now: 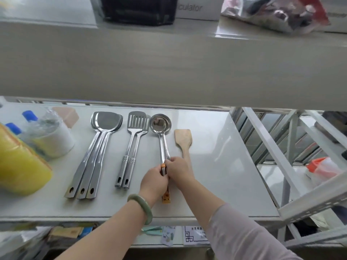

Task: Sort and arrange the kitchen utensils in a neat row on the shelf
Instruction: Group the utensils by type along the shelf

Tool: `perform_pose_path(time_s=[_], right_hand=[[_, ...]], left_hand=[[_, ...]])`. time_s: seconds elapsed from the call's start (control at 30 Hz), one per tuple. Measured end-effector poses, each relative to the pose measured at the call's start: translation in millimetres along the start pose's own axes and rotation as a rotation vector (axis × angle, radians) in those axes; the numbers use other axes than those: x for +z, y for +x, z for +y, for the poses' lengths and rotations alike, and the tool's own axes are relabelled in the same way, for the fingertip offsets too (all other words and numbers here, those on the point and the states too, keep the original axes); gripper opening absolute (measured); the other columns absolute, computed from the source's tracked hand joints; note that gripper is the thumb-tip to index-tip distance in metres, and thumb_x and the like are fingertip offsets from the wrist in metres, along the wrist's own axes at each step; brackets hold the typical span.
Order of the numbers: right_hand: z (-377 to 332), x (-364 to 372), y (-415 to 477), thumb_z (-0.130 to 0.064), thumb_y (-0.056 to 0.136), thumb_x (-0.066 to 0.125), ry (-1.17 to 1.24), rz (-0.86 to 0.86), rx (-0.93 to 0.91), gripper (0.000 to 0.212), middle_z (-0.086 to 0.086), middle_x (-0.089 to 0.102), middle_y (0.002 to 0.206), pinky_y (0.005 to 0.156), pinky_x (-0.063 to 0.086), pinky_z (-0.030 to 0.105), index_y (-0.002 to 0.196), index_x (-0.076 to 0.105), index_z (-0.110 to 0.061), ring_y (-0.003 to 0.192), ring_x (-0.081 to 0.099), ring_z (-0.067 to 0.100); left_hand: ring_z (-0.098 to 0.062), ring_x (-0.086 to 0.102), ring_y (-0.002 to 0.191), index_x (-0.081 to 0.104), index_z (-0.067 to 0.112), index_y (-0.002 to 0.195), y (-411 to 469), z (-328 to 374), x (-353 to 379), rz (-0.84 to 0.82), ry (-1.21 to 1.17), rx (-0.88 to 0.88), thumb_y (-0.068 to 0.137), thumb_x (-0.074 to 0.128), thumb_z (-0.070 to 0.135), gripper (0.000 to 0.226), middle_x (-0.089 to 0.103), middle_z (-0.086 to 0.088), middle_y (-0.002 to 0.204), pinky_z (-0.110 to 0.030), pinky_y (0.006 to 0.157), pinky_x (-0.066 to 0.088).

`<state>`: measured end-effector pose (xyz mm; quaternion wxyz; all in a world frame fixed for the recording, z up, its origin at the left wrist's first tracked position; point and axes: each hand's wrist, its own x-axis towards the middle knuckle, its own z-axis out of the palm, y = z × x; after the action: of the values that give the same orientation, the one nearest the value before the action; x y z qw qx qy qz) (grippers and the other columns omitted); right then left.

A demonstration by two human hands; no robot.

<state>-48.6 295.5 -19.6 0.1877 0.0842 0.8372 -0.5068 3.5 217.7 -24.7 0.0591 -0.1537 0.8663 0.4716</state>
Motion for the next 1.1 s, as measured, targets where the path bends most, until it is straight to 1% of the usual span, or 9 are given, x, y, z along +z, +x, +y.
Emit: perform_pose_path(time_s=[0.07, 0.13, 0.23, 0.33, 0.4, 0.47, 0.57, 0.73, 1.1], right_hand=[[0, 3, 0, -0.018, 0.089, 0.05, -0.071, 0.033, -0.029, 0.02, 0.009, 0.069, 0.094, 0.078, 0.049, 0.031, 0.096, 0.066, -0.009, 0.087, 0.063, 0.024], [-1, 2, -2, -0.022, 0.089, 0.052, -0.134, 0.094, -0.033, 0.037, 0.008, 0.063, 0.122, 0.096, 0.046, 0.032, 0.125, 0.058, -0.011, 0.109, 0.061, 0.026], [3, -1, -4, -0.02, 0.089, 0.049, -0.288, 0.188, -0.105, 0.034, 0.009, 0.053, 0.132, 0.09, 0.043, 0.026, 0.119, 0.063, -0.01, 0.11, 0.058, 0.029], [13, -6, -4, -0.011, 0.087, 0.045, -0.44, 0.255, -0.146, 0.036, 0.008, 0.046, 0.132, 0.096, 0.036, 0.023, 0.117, 0.064, -0.012, 0.12, 0.044, 0.026], [20, -12, -4, -0.01, 0.086, 0.045, -0.575, 0.289, -0.17, 0.04, 0.007, 0.044, 0.128, 0.1, 0.034, 0.026, 0.123, 0.057, -0.018, 0.121, 0.037, 0.025], [27, -19, -3, -0.012, 0.087, 0.046, -0.627, 0.293, -0.175, 0.039, 0.008, 0.044, 0.125, 0.097, 0.037, 0.028, 0.124, 0.055, -0.02, 0.118, 0.038, 0.026], [35, -29, -2, -0.015, 0.091, 0.043, -0.627, 0.27, -0.184, 0.039, 0.009, 0.045, 0.122, 0.095, 0.041, 0.031, 0.129, 0.052, -0.022, 0.116, 0.041, 0.026], [49, -48, 0, -0.018, 0.096, 0.038, -0.577, 0.34, -0.182, 0.039, 0.01, 0.045, 0.12, 0.094, 0.041, 0.031, 0.132, 0.05, -0.017, 0.114, 0.043, 0.026], [103, -147, 10, -0.02, 0.097, 0.039, -0.664, 0.516, -0.072, 0.037, 0.012, 0.052, 0.117, 0.095, 0.041, 0.036, 0.13, 0.055, -0.018, 0.11, 0.045, 0.029]], left_hand=[[-0.024, 0.057, 0.074, 0.064, 0.017, 0.092, -1, -2, -1, -0.025, 0.018, -0.002, 0.089, 0.048, 0.018, 0.016, 0.064, -0.005, 0.079, -0.03, 0.058, 0.04], [-0.025, 0.055, 0.073, 0.06, 0.017, 0.085, 0, -3, -2, -0.023, 0.047, 0.01, 0.087, 0.05, 0.017, 0.011, 0.06, -0.003, 0.075, -0.029, 0.054, 0.037], [-0.023, 0.048, 0.077, 0.055, 0.017, 0.085, 4, -2, 0, -0.018, 0.113, -0.017, 0.085, 0.051, 0.022, 0.007, 0.057, -0.009, 0.092, -0.029, 0.066, 0.04], [-0.027, 0.051, 0.097, 0.051, 0.012, 0.116, 8, -1, 4, -0.021, 0.18, -0.044, 0.084, 0.056, 0.031, 0.038, 0.05, -0.016, 0.115, -0.034, 0.086, 0.045], [-0.033, 0.048, 0.114, 0.035, 0.015, 0.137, 8, 1, 6, -0.028, 0.245, -0.024, 0.085, 0.056, 0.036, 0.06, 0.044, -0.015, 0.124, -0.038, 0.101, 0.041], [-0.033, 0.04, 0.123, 0.022, 0.02, 0.146, 10, 3, 7, -0.034, 0.322, 0.008, 0.087, 0.056, 0.036, 0.07, 0.038, -0.013, 0.128, -0.037, 0.108, 0.034], [-0.033, 0.038, 0.122, 0.026, 0.018, 0.144, 14, 7, 11, -0.023, 0.449, 0.049, 0.091, 0.051, 0.029, 0.06, 0.036, -0.013, 0.13, -0.036, 0.108, 0.033], [-0.032, 0.037, 0.122, 0.038, 0.017, 0.141, 18, 15, 26, -0.019, 0.471, 0.074, 0.091, 0.04, 0.014, 0.05, 0.034, -0.012, 0.134, -0.034, 0.107, 0.033], [-0.033, 0.039, 0.12, 0.037, 0.014, 0.139, -4, 71, 108, -0.163, 0.459, 0.169, 0.091, 0.04, 0.013, 0.047, 0.033, -0.014, 0.135, -0.034, 0.106, 0.035]])
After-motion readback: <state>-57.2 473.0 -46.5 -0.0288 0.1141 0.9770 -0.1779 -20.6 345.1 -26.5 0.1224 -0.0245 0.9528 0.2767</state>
